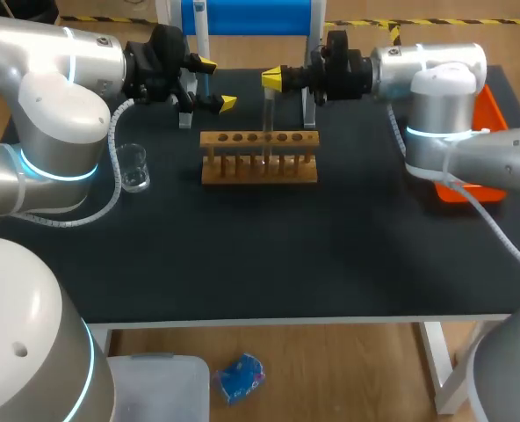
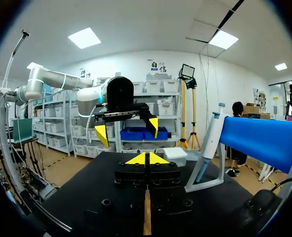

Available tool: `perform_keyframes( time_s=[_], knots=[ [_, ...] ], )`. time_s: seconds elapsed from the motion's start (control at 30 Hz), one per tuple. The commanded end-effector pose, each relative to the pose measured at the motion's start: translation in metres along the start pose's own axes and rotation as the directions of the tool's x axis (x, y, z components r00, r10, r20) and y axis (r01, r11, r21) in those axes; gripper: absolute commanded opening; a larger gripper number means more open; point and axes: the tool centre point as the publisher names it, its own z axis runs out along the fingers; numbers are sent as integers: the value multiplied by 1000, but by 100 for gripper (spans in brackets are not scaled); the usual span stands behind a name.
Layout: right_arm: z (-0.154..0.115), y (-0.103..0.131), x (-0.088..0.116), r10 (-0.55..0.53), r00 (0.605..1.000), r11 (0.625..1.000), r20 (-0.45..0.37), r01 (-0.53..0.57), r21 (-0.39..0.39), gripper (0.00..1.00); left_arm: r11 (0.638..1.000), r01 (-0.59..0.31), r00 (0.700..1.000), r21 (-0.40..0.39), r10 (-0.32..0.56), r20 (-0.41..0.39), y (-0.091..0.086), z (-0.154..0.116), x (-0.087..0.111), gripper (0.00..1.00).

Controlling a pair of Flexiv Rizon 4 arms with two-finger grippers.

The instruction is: Invert the test tube, pick up the pipette, mount the tip to pipette, aspirate from beaker and dispense into the tube, eject the tip, return the pipette, and cap with the stopper.

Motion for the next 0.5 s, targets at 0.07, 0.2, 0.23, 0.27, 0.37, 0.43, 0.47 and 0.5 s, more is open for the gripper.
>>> perform_keyframes(
  time_s=[0.07, 0.2, 0.23, 0.27, 0.37, 0.43, 0.47, 0.5],
  knots=[
    [0, -4, -1, 4, 1000, 1000, 1, -4, 5, 0, 1000, -2, 1000, 4, 2, 2, 1, 0, 0, 100],
    [-1, -7, 0, 9, 1000, 1000, 4, -9, 14, 0, 1000, -2, 1000, 4, 2, 2, 1, 0, 0, 100],
    [-1, -8, 0, 11, 1000, 1000, 4, -11, 16, 0, 1000, -2, 1000, 4, 2, 2, 1, 0, 0, 100],
    [-1, -9, 1, 12, 1000, 1000, 5, -12, 17, 0, 1000, -2, 1000, 4, 2, 2, 1, 0, 0, 100],
    [-1, -12, 1, 15, 1000, 1000, 6, -16, 21, 0, 1000, -2, 1000, 4, 2, 2, 1, 0, 0, 100],
    [-1, -15, 2, 18, 1000, 1000, 8, -18, 24, 0, 1000, -2, 1000, 4, 2, 2, 1, 0, 0, 100],
    [-1, -15, 3, 18, 1000, 1000, 8, -18, 25, 0, 1000, -2, 1000, 4, 2, 2, 1, 0, 0, 100],
    [0, -17, 3, 18, 1000, 999, 8, -18, 27, 0, 1000, -2, 1000, 4, 2, 2, 1, 0, 0, 100]
  ],
)
